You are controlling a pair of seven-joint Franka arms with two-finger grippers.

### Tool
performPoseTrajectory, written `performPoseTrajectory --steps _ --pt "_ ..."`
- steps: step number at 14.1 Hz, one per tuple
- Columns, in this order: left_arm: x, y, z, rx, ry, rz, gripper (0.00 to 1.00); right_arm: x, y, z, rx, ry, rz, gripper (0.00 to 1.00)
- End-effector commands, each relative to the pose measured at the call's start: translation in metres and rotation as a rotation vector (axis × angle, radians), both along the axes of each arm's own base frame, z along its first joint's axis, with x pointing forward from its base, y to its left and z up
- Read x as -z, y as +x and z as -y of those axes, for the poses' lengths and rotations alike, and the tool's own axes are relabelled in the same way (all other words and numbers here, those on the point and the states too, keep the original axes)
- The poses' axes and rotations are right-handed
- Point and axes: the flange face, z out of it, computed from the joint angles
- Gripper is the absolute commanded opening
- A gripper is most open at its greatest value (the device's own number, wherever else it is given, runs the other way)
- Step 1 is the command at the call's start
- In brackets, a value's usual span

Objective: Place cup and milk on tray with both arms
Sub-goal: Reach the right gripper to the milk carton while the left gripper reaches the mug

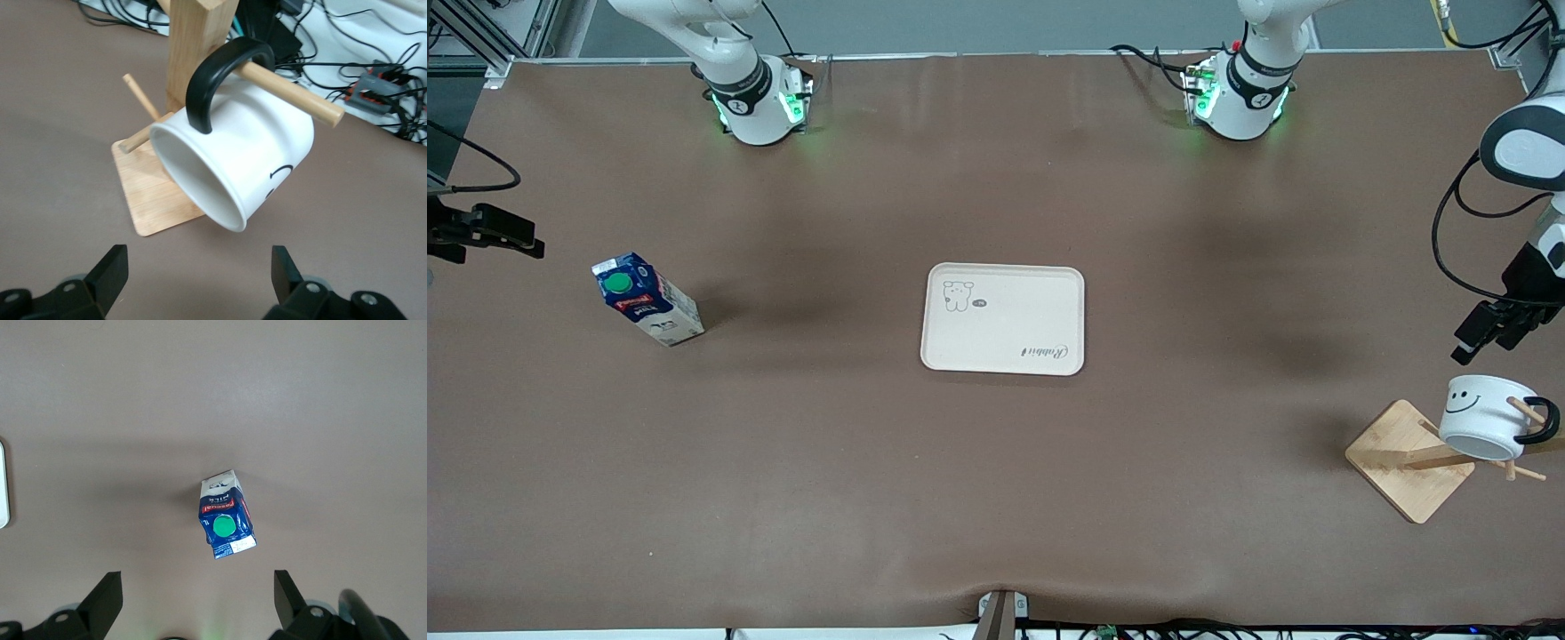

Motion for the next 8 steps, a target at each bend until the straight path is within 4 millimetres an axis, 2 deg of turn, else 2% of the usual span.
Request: performPoseTrajectory --steps 1,5,8 --pt "-0.003 0.013 -0.005 0.040 -0.015 0.054 0.89 0.006 0.008 0.001 -0.003 -0.007 -0.013 1.00" --pt "-0.005 0.027 -0.004 0.081 0.004 0.071 0.77 0.012 0.011 -0.003 -0.009 -0.006 -0.025 1.00" --pt "-0.009 0.041 0.005 0.106 0.004 0.087 0.70 0.019 0.015 -0.006 -0.014 -0.007 -0.035 1.00"
